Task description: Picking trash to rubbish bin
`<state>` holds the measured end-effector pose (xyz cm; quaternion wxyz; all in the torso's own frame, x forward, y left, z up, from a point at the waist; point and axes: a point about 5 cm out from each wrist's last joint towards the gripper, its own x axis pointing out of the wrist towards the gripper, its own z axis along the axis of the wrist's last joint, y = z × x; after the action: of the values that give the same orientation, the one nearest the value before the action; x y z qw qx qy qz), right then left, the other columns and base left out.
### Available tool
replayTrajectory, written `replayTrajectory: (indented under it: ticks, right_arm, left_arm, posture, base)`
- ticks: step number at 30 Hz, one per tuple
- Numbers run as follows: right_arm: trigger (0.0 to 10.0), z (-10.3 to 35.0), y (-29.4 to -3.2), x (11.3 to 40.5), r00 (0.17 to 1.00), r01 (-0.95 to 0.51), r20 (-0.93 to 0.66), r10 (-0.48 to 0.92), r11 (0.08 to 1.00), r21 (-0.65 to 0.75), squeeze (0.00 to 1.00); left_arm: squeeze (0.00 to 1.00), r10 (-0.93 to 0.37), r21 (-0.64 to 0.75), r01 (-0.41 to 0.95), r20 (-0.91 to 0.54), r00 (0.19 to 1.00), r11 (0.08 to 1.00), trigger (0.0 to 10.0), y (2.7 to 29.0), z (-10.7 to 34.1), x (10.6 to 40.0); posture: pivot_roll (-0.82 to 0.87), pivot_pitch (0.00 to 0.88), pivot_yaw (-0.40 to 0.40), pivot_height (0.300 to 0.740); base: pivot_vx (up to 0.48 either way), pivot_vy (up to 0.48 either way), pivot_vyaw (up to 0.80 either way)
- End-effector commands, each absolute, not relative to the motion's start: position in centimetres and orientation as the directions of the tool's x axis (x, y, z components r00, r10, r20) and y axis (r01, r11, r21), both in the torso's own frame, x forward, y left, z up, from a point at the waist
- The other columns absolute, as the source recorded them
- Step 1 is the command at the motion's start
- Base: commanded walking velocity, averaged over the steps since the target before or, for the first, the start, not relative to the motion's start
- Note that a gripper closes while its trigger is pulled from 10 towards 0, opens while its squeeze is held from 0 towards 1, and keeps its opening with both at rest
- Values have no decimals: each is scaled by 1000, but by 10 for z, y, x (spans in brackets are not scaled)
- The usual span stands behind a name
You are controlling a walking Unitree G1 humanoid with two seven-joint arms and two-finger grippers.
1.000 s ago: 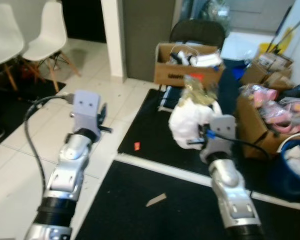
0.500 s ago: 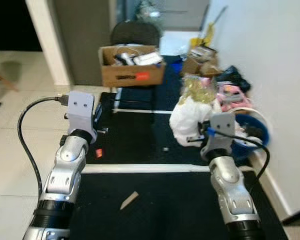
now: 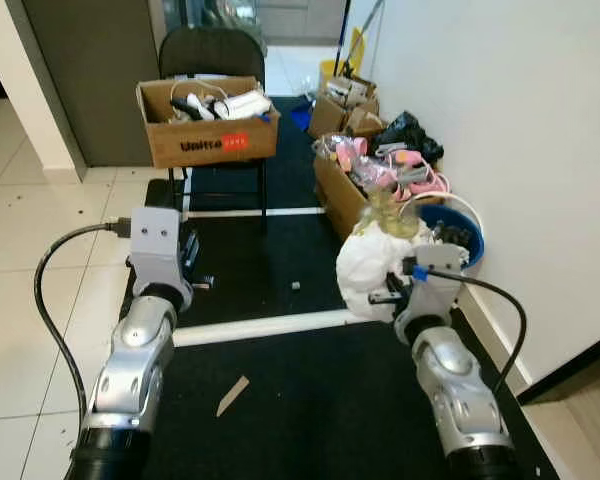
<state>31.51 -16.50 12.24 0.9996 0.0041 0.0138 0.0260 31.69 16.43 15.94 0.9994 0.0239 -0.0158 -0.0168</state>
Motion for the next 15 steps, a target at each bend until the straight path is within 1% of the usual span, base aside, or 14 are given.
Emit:
replayTrajectory:
  ticks: [1,7,15]
  right_arm:
    - [10000,111,-162,311,994,-82,-75,82,997,1,0]
    - [10000,102,-159,308,986,-129,-108,126,991,-23,0]
    - [10000,95,-162,307,985,-127,-120,123,992,-24,0]
  left_arm:
    - [0,-46,59,45,22,999,997,10000,162,158,313]
    - [0,-54,61,53,12,998,997,10000,158,156,310]
    - [0,-60,70,60,-8,998,996,10000,156,151,309]
  posture:
    - [-67,77,-50,740]
    - [-64,56,-54,740]
    - [-67,34,-46,740]
  base:
    - [349,0,0]
    - [353,0,0]
    - [354,0,0]
